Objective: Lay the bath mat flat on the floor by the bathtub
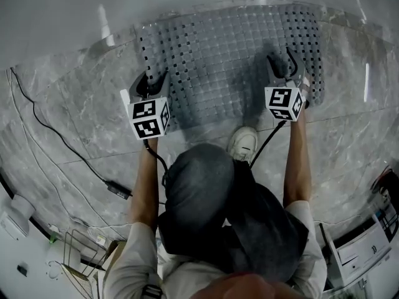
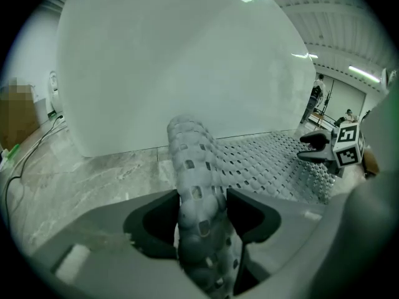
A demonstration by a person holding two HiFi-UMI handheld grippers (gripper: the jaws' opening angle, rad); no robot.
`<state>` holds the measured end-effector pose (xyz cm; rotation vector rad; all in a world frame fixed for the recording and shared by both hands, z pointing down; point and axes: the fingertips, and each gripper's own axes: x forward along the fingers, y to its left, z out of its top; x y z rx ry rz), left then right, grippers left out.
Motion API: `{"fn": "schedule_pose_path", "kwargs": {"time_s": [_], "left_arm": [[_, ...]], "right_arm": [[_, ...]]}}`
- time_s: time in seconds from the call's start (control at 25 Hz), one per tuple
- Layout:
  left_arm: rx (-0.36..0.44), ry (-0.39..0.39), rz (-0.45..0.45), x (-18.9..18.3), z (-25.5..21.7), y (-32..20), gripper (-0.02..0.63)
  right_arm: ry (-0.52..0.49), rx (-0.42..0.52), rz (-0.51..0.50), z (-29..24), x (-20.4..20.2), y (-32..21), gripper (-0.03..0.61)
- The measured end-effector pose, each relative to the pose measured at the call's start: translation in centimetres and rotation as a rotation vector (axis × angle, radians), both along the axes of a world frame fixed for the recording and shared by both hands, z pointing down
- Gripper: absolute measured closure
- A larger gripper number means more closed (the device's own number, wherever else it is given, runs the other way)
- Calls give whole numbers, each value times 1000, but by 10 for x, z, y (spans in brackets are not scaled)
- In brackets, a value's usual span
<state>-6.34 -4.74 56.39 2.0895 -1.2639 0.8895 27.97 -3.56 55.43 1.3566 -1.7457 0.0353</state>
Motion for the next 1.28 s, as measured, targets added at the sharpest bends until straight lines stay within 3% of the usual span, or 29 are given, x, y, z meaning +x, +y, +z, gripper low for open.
{"fn": "schedule_pose_path", "kwargs": {"time_s": [0.36, 0.48, 0.6, 0.68, 0.8, 0.84, 1.08, 1.28], "left_arm": [[22, 32, 14, -11, -17, 11, 337], [14, 35, 8, -19, -15, 18, 337], [13, 53, -35, -36, -14, 21, 341], [10, 88, -88, -51, -12, 20, 375], [2, 118, -160, -71, -5, 13, 514], [1, 105, -164, -75, -1, 9, 531], [9, 15, -110, -70, 16, -6, 531], [-2, 88, -96, -62, 8, 0, 529]], "right_arm": [[-166, 11, -264, -18, -140, -12, 311], [-206, 1, -314, -19, -168, -9, 365], [-240, -11, -317, -18, -179, -5, 411], [-262, -28, -301, -14, -178, -4, 426], [-288, -63, -274, -5, -172, -2, 428], [-291, -72, -267, -3, -170, -1, 428], [-298, -88, -264, 2, -174, 1, 428], [-369, -63, -305, -15, -199, -2, 428]]}}
